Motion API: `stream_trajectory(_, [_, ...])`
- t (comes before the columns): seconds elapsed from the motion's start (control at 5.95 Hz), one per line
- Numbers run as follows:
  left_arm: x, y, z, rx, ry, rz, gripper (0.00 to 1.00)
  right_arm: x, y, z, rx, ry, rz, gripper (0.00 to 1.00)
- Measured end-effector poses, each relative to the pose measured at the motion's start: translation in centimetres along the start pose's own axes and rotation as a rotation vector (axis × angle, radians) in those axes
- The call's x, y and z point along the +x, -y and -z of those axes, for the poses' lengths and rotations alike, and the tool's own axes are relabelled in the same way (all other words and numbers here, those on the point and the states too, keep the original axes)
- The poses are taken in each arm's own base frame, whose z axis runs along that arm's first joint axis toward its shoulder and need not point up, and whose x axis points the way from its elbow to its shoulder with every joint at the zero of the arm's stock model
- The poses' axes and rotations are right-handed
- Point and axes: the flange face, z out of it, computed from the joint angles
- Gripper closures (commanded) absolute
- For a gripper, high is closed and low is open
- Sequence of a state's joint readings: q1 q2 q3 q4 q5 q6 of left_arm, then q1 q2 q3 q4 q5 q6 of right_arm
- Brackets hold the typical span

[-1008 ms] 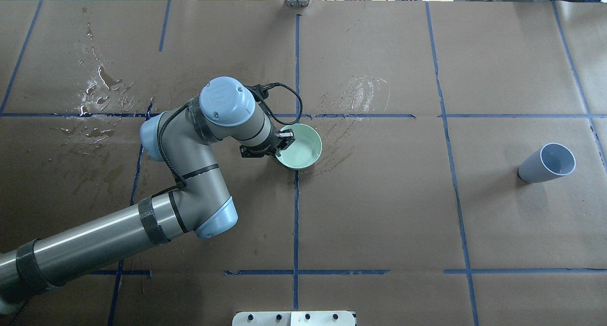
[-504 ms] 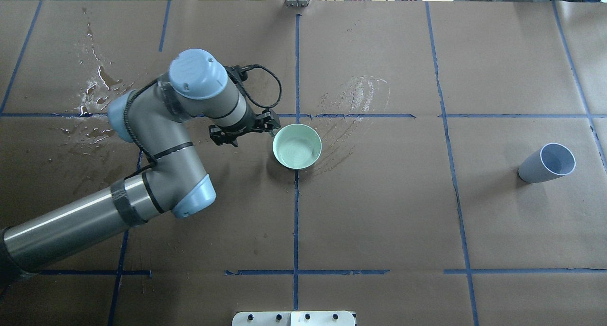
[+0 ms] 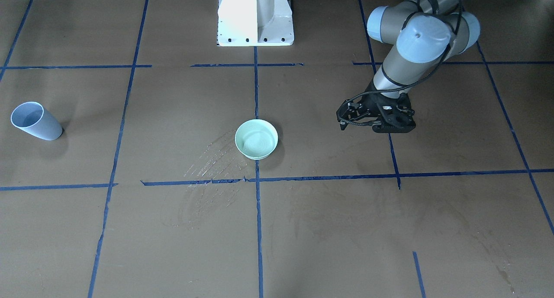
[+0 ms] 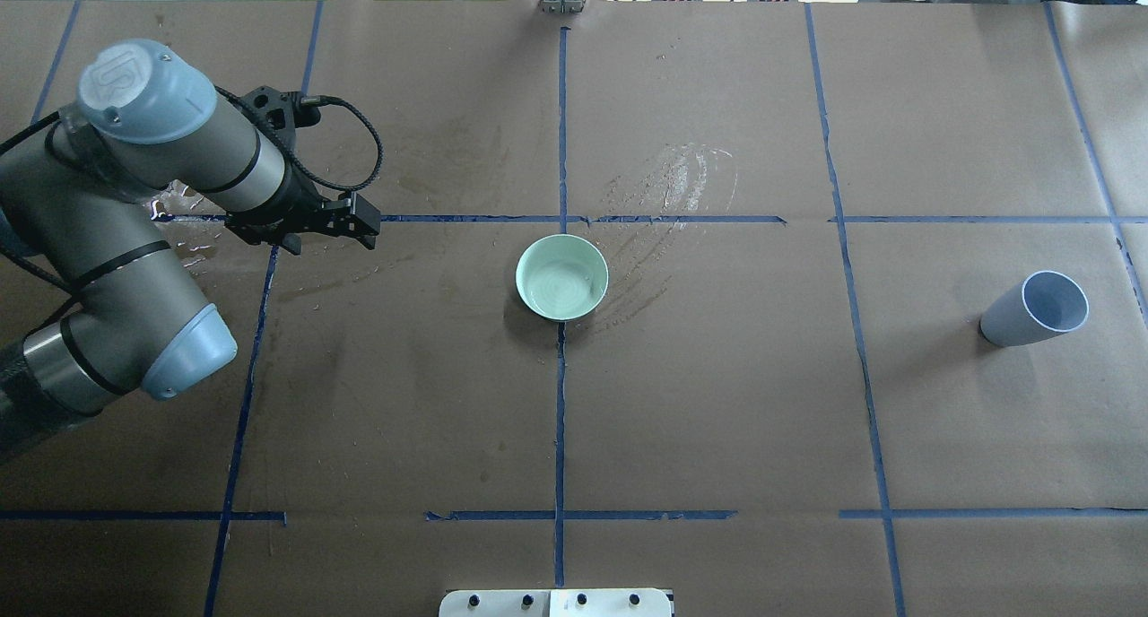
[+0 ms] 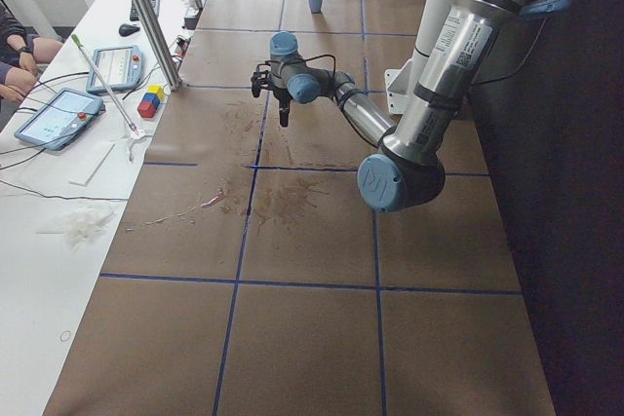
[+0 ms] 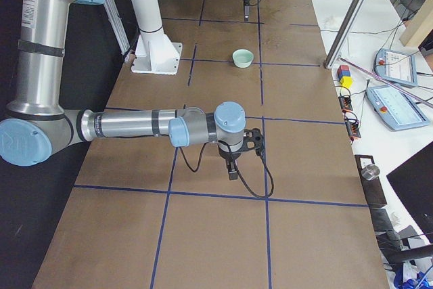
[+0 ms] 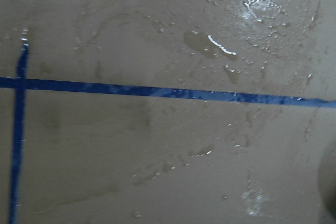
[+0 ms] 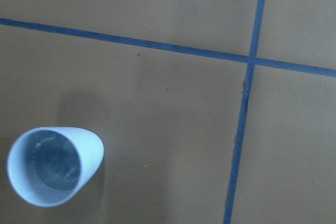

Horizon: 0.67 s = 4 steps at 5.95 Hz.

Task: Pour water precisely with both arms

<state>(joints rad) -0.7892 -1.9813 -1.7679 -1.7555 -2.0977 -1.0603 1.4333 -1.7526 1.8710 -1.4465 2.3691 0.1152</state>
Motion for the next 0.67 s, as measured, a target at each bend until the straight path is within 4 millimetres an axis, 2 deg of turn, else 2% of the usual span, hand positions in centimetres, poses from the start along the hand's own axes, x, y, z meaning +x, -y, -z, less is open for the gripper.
stream_trajectory(0.34, [-0.6,-0.4,0.3,0.003,0.001,-0.008,0.00,-8.6,-0.2,1.3,0.031,-0.019,-0.049,0.00])
stream_trajectory(0.5, [-0.6,-0.4,0.3,0.003,0.002,-0.007,0.00,-12.2,-0.8,2.0,0.054,-0.013,-0.068,0.00])
stream_trajectory(0.67, [-0.6,-0.4,0.2,0.003,0.004,-0.006,0.00,-14.5,-2.2,1.9,0.097,0.003,-0.090,0.00])
